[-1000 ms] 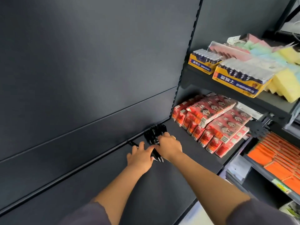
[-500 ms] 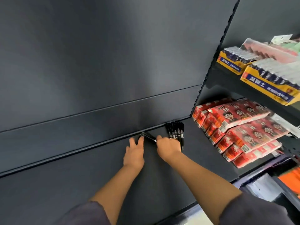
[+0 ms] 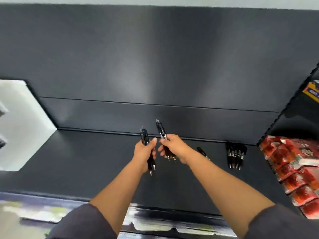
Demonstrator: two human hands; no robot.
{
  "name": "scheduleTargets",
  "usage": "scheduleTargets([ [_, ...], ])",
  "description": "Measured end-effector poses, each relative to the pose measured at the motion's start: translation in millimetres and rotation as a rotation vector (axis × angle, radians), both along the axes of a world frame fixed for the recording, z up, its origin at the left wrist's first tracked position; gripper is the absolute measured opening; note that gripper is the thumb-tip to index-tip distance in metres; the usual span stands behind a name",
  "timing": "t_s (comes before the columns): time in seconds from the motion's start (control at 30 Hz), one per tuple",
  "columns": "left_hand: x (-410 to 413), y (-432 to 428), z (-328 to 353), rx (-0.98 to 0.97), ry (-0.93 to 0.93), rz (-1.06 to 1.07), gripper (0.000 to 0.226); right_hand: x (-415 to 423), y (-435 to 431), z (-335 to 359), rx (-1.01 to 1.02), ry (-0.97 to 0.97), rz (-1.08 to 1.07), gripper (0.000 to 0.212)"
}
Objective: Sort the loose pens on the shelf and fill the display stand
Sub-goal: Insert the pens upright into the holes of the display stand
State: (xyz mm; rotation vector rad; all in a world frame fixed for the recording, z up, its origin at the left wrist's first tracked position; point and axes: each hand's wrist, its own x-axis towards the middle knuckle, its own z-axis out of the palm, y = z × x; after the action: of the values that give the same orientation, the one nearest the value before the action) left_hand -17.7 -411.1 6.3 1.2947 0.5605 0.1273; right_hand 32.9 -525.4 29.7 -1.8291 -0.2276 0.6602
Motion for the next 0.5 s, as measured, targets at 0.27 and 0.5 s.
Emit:
scheduleTargets([
  [0.27,-79.9,147.6,31.7,0.116,-0.241,0.333,0.019,-64.3,159.5,36.9,0.006,-0.001,0.353,0.017],
  [0.5,-159.3,290.6,41.7,0.074,-0.171,0.368,0.013,-135.7,325.2,41.6,-0.115,-0.149,0.565,0.016],
])
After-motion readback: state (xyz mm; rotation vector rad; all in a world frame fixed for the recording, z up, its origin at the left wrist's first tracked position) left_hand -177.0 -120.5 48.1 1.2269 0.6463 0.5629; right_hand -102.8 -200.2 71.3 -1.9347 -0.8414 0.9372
